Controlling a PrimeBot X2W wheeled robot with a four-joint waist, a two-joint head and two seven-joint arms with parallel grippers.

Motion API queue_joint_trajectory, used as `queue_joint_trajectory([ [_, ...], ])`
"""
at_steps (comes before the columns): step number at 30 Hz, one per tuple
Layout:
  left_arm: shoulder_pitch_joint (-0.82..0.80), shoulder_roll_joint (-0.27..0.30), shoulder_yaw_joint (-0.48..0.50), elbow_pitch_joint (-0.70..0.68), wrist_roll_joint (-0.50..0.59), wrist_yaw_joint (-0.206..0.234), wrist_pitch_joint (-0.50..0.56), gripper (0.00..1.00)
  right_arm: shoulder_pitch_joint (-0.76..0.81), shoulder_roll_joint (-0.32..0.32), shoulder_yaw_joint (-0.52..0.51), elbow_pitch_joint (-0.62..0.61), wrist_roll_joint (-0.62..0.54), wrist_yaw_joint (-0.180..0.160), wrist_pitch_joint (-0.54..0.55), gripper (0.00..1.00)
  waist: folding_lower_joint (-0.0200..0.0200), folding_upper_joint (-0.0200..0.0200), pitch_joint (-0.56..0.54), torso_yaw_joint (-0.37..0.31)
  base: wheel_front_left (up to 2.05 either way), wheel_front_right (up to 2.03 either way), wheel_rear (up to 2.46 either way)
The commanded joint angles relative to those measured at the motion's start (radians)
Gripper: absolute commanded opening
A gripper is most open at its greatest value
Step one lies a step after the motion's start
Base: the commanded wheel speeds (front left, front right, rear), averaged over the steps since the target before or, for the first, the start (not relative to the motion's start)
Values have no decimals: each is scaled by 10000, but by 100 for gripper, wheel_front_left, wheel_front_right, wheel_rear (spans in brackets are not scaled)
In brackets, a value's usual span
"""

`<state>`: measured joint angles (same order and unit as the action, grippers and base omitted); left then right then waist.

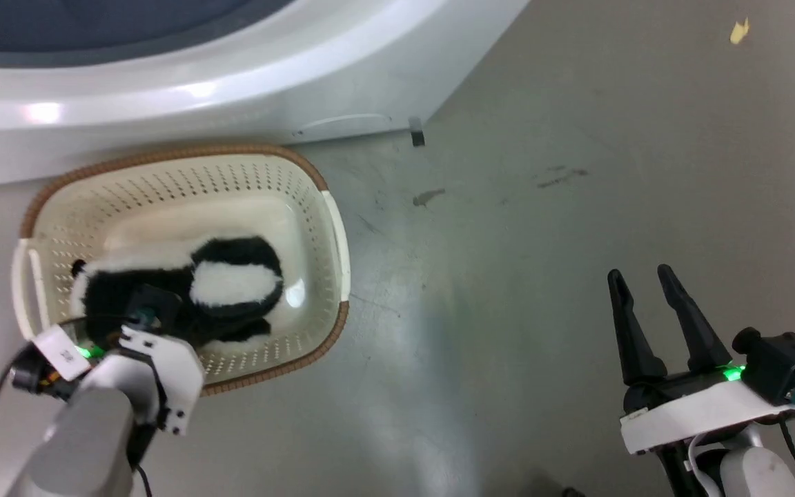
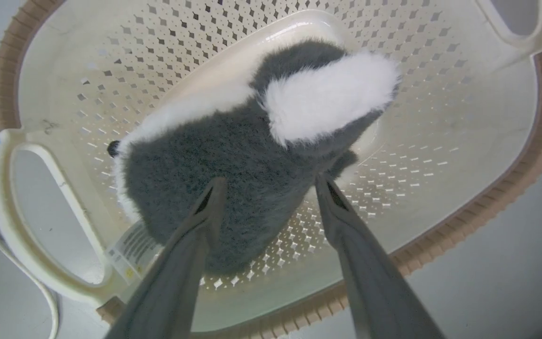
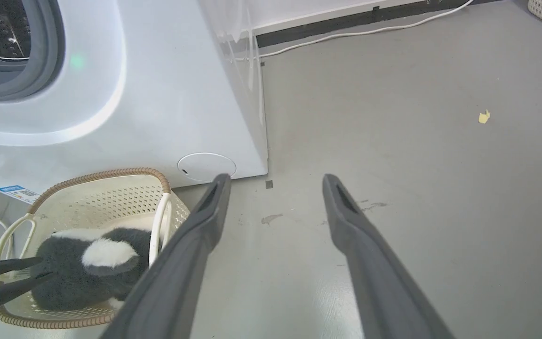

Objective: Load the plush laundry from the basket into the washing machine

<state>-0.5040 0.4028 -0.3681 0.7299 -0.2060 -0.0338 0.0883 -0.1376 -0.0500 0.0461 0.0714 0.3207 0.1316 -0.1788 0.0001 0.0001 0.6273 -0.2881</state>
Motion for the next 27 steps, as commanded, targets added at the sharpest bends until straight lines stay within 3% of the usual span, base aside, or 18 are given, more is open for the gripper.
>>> queue_joint_trajectory([
  [1, -415, 204, -110, 217, -117, 25, -162, 100, -252, -2, 19, 75, 158, -7, -105, 100, -1, -1, 292, -139, 0, 0, 0],
  [19, -2510, 1398, -1744, 1572, 223, -142, 676, 100, -721, -2, 280, 229, 937, -8, -480, 100, -1, -1, 2104, -810, 0, 0, 0],
  [20, -2592, 1424, -1825, 1680, 198, -186, 750, 71, -766, -2, 279, 241, 968, -8, -501, 100, -1, -1, 2191, -831, 0, 0, 0],
  [21, -2650, 1419, -1906, 1765, 136, -289, 786, 0, -806, -2, 266, 256, 996, -8, -522, 100, -1, -1, 2264, -843, 0, 0, 0],
  [27, -2956, 1343, -2288, 2280, -104, -329, 410, 0, -979, -2, 139, 377, 1016, -9, -647, 100, -1, -1, 2368, -799, 0, 0, 0],
])
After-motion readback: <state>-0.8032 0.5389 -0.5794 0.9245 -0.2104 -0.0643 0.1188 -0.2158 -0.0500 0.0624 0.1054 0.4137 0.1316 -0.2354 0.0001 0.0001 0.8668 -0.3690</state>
